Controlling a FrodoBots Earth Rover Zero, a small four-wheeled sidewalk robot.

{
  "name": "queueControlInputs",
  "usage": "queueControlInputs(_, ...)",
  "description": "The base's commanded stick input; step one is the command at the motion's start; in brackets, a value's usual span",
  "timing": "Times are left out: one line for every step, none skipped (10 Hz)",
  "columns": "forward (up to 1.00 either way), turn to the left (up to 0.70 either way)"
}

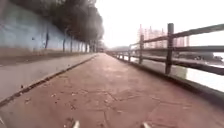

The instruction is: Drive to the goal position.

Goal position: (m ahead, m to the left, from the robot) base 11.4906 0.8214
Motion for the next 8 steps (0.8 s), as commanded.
queueControlInputs(0.70, 0.00)
queueControlInputs(0.70, 0.00)
queueControlInputs(0.70, 0.00)
queueControlInputs(0.70, 0.00)
queueControlInputs(0.70, 0.00)
queueControlInputs(0.70, 0.00)
queueControlInputs(0.70, 0.00)
queueControlInputs(0.70, 0.00)
